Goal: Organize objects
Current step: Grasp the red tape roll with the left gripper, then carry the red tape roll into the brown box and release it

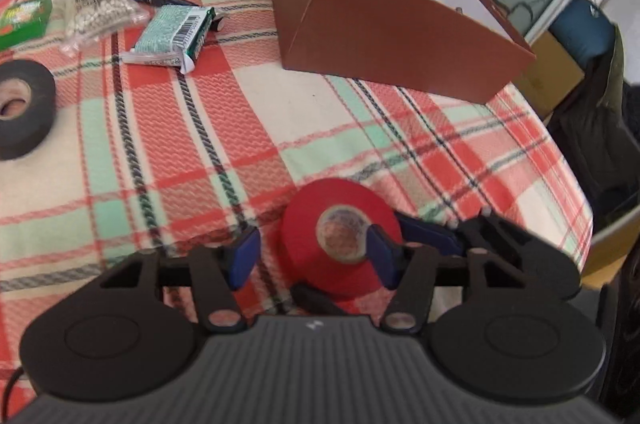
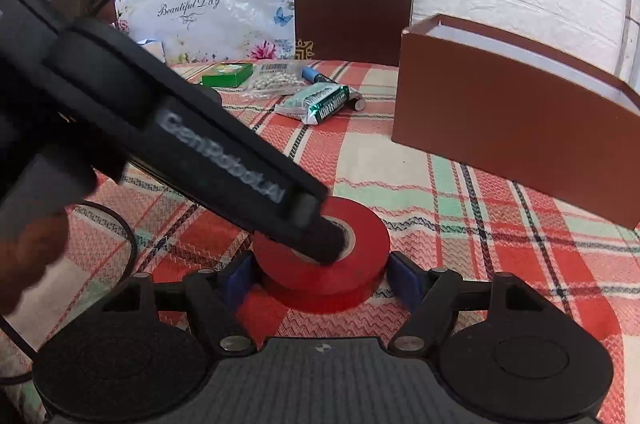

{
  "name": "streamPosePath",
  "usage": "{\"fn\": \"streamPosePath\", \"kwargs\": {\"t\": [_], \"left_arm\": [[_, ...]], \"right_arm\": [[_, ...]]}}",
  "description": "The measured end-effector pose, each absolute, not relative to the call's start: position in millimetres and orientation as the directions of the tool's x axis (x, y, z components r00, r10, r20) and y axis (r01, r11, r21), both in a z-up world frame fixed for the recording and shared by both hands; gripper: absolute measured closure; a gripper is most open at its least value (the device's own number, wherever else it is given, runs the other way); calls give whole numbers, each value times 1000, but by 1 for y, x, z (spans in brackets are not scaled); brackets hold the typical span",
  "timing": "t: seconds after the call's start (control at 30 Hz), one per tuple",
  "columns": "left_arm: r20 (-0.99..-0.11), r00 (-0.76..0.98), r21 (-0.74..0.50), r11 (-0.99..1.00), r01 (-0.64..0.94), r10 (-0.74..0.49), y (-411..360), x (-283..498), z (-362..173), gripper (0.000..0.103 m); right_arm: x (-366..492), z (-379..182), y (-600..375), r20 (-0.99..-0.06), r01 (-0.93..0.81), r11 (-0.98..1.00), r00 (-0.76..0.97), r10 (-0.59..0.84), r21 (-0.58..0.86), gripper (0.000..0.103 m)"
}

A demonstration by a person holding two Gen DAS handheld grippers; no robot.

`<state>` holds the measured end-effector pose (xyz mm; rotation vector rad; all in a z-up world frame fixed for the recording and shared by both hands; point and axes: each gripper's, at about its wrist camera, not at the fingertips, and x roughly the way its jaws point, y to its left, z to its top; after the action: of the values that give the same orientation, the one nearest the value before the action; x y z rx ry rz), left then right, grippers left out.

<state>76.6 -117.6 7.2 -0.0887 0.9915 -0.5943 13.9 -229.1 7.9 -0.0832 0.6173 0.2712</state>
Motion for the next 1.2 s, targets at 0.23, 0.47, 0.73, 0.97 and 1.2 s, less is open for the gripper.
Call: {"fn": "streamPosePath", "kwargs": {"t": [0.23,0.47,0.73,0.97,1.2], "left_arm": [[-688,508,-246,825,509,-518,-140,85,68,63],[-558,650,-103,820,563,-516,-186,129,119,56],[-599,667,-59,856,514,-442,-206,172,103,39],[-590,653,-66,835,547,-475,-193,136,85,31],[-665,611,-64,848,526,-429,-164,104,45,31]], "right_arm": [[13,43,-241,-373,-223,971,911,176,-87,32],[81,83,-272,-207,-98,990,975,75,-105,32],[145,70,-297,-258,-3,1000,966,-4,-28,28],[86,54,-296,-197,60,998,979,-58,4,23],[65,31,-288,-437,10,996,899,31,91,23]]}}
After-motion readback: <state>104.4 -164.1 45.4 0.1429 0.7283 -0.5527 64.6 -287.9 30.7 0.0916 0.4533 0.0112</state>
